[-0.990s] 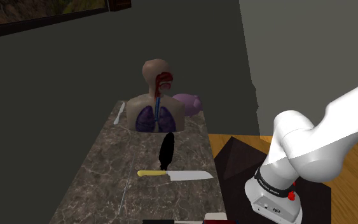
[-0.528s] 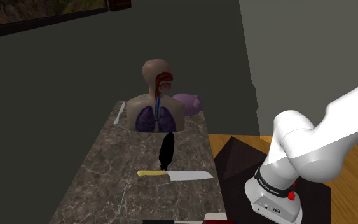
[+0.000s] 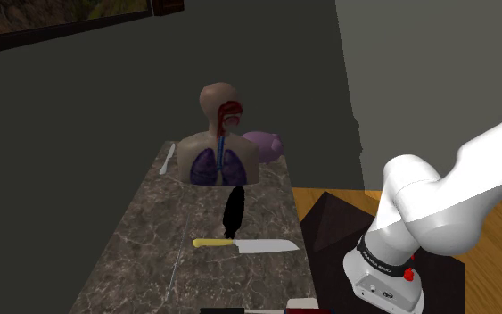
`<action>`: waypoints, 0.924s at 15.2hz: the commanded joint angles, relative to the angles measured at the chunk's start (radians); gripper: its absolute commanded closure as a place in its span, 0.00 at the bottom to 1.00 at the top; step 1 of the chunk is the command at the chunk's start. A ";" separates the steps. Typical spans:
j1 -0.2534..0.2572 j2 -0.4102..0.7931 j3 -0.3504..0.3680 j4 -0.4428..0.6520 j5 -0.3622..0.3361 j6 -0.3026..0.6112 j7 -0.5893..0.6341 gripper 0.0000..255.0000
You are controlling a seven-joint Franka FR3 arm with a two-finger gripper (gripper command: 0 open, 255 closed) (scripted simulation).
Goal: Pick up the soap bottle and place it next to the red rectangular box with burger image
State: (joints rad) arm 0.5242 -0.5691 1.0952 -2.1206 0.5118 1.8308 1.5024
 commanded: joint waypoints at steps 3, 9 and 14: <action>-0.012 0.010 0.036 -0.039 0.010 0.056 -0.003 1.00; -0.030 0.024 0.089 -0.096 0.026 0.136 -0.008 1.00; -0.041 0.032 0.116 -0.119 0.033 0.171 -0.009 1.00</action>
State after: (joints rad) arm 0.4832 -0.5369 1.2105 -2.2369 0.5435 1.9988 1.4941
